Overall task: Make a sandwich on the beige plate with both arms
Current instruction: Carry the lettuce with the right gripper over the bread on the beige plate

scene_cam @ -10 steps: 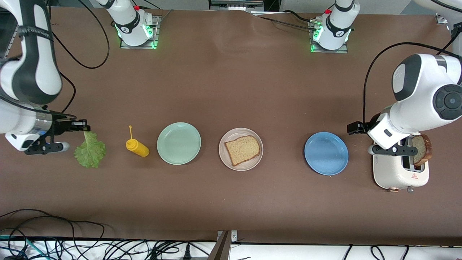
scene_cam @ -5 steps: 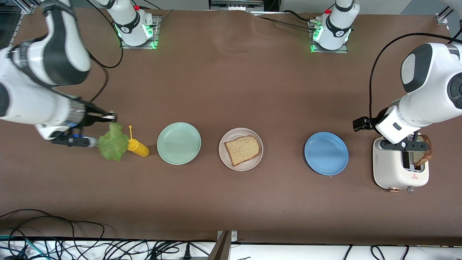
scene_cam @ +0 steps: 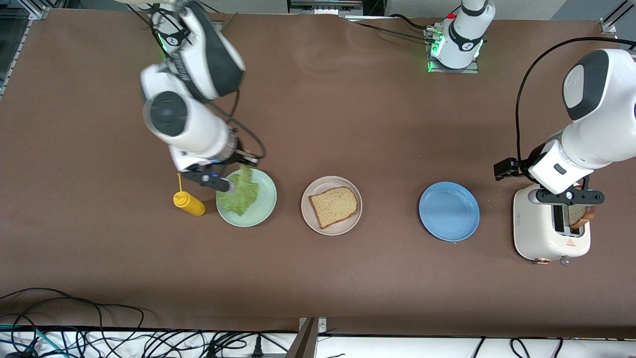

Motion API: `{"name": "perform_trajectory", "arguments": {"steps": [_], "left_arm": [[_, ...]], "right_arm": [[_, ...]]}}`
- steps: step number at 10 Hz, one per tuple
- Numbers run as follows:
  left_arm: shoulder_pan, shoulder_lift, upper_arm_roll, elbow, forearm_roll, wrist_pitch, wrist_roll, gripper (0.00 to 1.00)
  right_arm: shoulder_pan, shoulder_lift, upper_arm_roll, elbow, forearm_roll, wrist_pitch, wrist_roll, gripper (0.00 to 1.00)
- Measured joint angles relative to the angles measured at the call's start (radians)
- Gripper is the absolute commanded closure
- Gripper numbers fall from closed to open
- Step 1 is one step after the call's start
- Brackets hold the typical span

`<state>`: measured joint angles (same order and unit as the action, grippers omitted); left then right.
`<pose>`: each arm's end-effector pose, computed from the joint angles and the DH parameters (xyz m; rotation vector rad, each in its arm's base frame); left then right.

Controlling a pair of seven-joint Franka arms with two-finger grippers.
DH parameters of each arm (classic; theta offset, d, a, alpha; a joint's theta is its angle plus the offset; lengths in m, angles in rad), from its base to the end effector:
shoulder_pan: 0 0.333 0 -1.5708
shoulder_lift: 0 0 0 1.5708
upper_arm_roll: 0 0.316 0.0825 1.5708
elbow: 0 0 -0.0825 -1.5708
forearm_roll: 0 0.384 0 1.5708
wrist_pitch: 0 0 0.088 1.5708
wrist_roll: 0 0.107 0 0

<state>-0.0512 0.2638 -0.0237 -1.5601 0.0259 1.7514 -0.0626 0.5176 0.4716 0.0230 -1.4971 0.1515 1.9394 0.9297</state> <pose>0.6330 -0.0437 0.4872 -3.1155 0.0269 0.1105 0.5860 0.3609 0.3957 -2.9674 0.6764 0.1875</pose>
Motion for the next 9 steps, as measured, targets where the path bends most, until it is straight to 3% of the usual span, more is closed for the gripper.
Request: {"name": "perform_trajectory", "arguments": {"steps": [7, 9], "left_arm": [[0.002, -0.076, 0.003, 0.005, 0.0, -0.06, 0.007, 0.0], [0.001, -0.093, 0.002, 0.005, 0.0, -0.087, 0.022, 0.0]], "right_arm": [[0.21, 0.273, 0.0, -0.001, 0.001, 0.65, 0.526, 1.0], [0.235, 0.342, 0.0, 0.044, 0.001, 0.754, 0.627, 1.0]]}}
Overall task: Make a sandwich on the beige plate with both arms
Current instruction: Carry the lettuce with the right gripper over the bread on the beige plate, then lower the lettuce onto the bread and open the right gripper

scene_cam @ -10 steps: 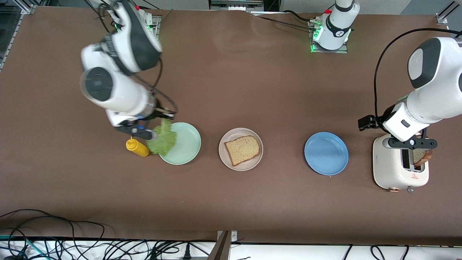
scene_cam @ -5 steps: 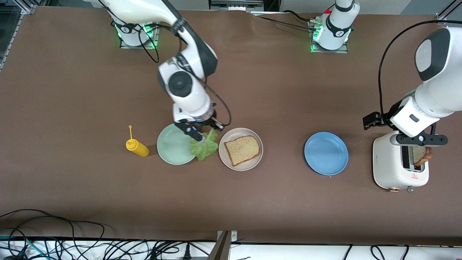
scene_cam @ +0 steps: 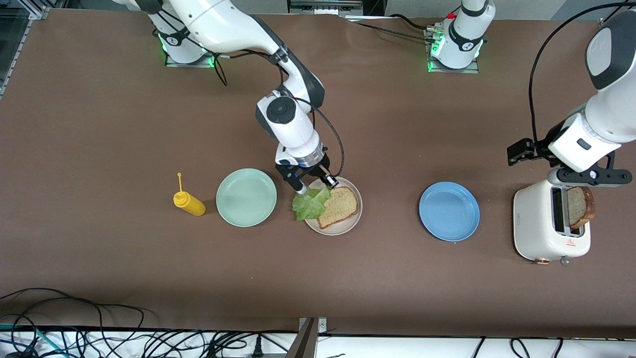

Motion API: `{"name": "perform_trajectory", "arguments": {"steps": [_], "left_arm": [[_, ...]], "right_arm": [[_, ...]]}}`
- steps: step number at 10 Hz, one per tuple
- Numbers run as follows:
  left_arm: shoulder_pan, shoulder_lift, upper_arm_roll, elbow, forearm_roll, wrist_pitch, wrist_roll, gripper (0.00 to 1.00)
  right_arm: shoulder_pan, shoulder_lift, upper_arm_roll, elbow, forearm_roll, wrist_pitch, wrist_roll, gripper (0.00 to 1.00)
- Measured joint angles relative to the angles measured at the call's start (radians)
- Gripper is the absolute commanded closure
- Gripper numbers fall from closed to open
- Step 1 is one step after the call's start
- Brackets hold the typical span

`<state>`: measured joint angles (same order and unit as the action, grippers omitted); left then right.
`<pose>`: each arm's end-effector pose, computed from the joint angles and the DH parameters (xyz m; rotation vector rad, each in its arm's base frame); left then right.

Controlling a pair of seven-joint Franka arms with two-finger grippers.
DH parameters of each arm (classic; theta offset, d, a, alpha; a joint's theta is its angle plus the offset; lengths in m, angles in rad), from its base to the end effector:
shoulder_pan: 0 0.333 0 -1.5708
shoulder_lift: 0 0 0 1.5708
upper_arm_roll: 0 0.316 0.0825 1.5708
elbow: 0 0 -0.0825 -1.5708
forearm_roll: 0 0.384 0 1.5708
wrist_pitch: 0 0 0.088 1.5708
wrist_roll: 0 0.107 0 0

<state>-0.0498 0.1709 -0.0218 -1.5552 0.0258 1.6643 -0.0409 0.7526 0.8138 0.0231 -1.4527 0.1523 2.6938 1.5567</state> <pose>0.6071 -0.0400 0.5403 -3.1144 0.0525 0.0941 0.5476 0.5244 0.2461 -2.4275 1.1951 -0.0924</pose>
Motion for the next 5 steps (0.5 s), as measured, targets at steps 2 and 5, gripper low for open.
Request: {"name": "perform_trajectory", "arguments": {"steps": [2, 5], "left_arm": [[-0.001, -0.009, 0.009, 0.0, -0.007, -0.024, 0.026, 0.0], [-0.004, -0.036, 0.033, 0.001, -0.01, -0.067, 0.04, 0.0]], "right_arm": [[0.014, 0.063, 0.0, 0.07, 0.0, 0.021, 0.034, 0.94], [0.015, 0.102, -0.002, 0.105, -0.001, 0.106, 0.036, 0.0]]}}
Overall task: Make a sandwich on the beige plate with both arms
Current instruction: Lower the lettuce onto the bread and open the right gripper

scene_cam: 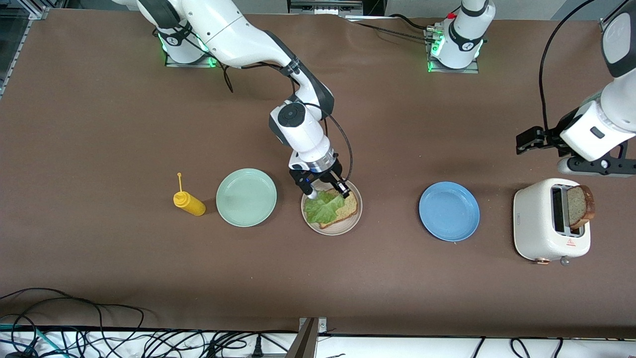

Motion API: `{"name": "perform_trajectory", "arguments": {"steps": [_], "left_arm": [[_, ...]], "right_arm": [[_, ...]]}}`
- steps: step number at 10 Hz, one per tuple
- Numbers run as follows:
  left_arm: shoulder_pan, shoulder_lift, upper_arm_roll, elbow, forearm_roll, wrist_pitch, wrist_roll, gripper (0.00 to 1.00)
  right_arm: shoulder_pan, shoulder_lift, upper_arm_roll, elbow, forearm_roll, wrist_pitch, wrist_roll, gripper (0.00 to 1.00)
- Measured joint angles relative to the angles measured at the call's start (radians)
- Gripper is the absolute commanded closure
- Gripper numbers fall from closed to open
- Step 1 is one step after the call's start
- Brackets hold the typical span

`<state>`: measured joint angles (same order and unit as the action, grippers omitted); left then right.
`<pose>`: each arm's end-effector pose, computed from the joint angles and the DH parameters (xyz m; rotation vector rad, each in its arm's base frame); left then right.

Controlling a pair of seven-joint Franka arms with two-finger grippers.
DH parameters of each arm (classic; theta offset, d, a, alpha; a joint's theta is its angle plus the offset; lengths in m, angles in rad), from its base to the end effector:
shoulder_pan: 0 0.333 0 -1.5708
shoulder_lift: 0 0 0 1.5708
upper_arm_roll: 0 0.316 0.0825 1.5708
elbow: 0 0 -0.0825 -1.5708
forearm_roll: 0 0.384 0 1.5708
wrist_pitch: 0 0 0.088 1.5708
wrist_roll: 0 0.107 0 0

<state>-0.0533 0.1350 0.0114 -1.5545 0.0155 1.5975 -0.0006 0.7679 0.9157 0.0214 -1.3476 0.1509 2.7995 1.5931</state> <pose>0.5927 -0.0236 0.5569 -3.1187 0.0662 0.1430 0.5571 0.5446 0.2310 -2.3188 1.1854 -0.1382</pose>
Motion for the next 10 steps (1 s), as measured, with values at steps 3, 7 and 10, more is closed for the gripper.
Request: {"name": "perform_trajectory", "arguments": {"steps": [3, 7, 10], "left_arm": [[-0.003, -0.013, 0.0, 0.029, -0.001, -0.056, 0.002, 0.0], [-0.002, -0.013, 0.002, 0.069, -0.022, -0.11, 0.002, 0.0], [0.009, -0.001, 0.015, 0.069, -0.022, -0.11, 0.011, 0.0]], "right_arm": [[0.014, -0.017, -0.04, 0.037, -0.022, -0.104, -0.002, 0.0], [0.01, -0.126, -0.095, 0.055, -0.103, -0.467, -0.147, 0.0], [0.007, -0.198, -0.178, 0.055, -0.105, -0.775, -0.452, 0.0]]}}
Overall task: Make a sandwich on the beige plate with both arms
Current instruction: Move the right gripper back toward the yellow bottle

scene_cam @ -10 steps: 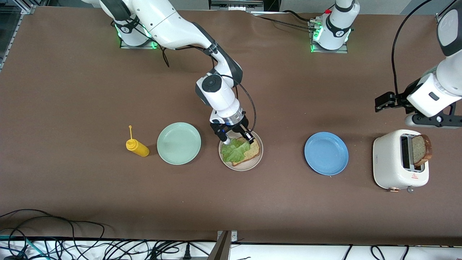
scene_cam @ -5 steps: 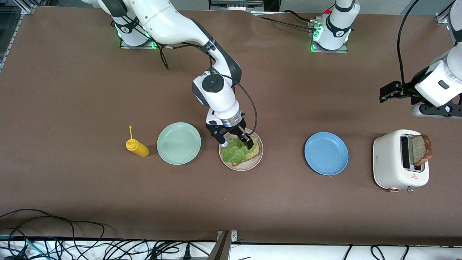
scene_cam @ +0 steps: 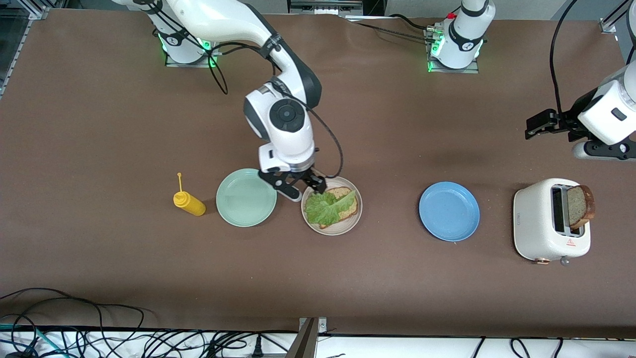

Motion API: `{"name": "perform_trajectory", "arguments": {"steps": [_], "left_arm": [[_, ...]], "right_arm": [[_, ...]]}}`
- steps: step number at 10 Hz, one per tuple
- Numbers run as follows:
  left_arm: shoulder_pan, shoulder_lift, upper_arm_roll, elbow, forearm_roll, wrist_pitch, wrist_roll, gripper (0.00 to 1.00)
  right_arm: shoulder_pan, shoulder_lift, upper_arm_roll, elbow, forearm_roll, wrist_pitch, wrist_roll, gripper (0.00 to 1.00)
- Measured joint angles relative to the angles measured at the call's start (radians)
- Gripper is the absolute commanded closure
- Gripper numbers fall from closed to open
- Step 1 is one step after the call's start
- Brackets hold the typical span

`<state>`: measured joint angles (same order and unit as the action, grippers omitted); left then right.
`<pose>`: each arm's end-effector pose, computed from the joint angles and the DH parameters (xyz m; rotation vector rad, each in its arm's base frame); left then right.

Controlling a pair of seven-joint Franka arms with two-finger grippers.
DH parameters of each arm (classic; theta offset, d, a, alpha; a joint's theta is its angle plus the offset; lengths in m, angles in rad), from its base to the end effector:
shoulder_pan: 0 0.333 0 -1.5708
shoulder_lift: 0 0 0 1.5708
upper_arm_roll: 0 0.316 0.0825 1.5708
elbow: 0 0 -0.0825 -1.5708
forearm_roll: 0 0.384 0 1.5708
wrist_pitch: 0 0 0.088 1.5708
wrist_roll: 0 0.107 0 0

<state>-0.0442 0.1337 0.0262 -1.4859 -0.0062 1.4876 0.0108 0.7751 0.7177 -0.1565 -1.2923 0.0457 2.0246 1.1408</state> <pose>0.5845 -0.0122 0.5812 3.1322 -0.0453 -0.2070 0.5866 0.4548 0.3268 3.0209 -0.7755 0.0960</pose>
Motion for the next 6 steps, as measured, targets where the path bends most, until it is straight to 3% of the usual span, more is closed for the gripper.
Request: {"name": "perform_trajectory", "arguments": {"steps": [6], "left_arm": [[0.092, 0.086, 0.013, 0.001, 0.012, 0.085, 0.14, 0.0]], "right_arm": [[-0.029, -0.131, -0.24, -0.011, 0.012, -0.347, -0.649, 0.0]]}}
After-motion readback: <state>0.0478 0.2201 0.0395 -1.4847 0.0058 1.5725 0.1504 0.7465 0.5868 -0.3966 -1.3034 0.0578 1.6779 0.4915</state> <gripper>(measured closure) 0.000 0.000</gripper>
